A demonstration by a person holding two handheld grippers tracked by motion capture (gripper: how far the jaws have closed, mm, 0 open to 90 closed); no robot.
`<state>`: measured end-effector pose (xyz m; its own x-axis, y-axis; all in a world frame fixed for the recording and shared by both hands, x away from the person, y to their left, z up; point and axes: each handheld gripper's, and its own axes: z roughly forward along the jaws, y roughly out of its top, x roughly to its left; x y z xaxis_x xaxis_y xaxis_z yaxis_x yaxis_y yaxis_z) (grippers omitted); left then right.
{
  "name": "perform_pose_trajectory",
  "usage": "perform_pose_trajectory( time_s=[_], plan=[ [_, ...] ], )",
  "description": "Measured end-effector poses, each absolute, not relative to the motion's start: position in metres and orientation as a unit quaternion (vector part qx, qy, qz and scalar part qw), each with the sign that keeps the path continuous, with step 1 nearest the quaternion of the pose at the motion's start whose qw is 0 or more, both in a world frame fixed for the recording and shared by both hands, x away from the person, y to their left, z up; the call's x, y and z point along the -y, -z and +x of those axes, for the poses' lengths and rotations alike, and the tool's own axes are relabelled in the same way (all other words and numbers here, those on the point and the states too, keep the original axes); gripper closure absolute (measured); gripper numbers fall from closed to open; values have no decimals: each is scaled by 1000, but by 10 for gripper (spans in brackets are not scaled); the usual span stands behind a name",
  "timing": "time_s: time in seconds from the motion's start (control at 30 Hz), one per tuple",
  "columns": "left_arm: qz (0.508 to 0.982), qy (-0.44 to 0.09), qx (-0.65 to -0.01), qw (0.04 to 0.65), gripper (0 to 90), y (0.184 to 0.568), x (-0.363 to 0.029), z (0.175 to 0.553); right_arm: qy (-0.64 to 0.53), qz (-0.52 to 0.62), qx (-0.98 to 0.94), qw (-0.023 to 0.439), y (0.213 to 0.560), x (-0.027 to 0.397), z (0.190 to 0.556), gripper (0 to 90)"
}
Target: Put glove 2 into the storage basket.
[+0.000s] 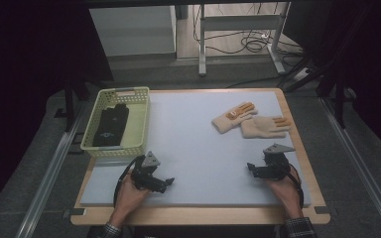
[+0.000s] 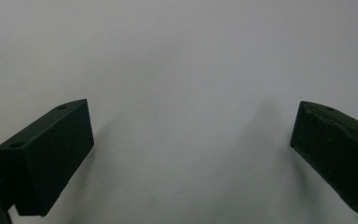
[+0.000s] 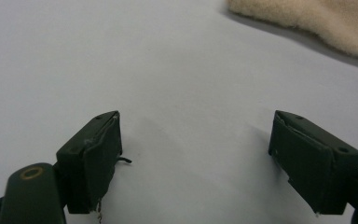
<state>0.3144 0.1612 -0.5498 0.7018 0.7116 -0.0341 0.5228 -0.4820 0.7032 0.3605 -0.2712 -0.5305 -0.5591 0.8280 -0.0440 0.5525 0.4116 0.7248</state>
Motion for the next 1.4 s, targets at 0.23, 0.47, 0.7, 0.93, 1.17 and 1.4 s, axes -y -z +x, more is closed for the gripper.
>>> perform_pose_trajectory(
  time_s=[0.23, 0.47, 0.7, 0.93, 1.17, 1.4],
  plan=[
    [852, -128, -366, 352, 0, 551, -160, 316, -334, 436, -811, 204, 529, 269, 361, 188],
    [852, -129, -366, 352, 0, 551, -160, 316, -334, 456, -801, 197, 523, 269, 368, 212],
    [852, -129, -366, 352, 0, 551, -160, 316, -342, 467, -788, 211, 508, 273, 389, 294],
    [851, -129, -366, 353, 0, 551, -160, 316, -344, 494, -764, 232, 494, 283, 424, 323],
    [851, -129, -366, 352, 0, 551, -160, 316, -330, 517, -749, 251, 494, 282, 462, 281],
    [852, -129, -366, 352, 0, 551, -161, 316, -312, 540, -735, 265, 503, 277, 493, 196]
  ],
)
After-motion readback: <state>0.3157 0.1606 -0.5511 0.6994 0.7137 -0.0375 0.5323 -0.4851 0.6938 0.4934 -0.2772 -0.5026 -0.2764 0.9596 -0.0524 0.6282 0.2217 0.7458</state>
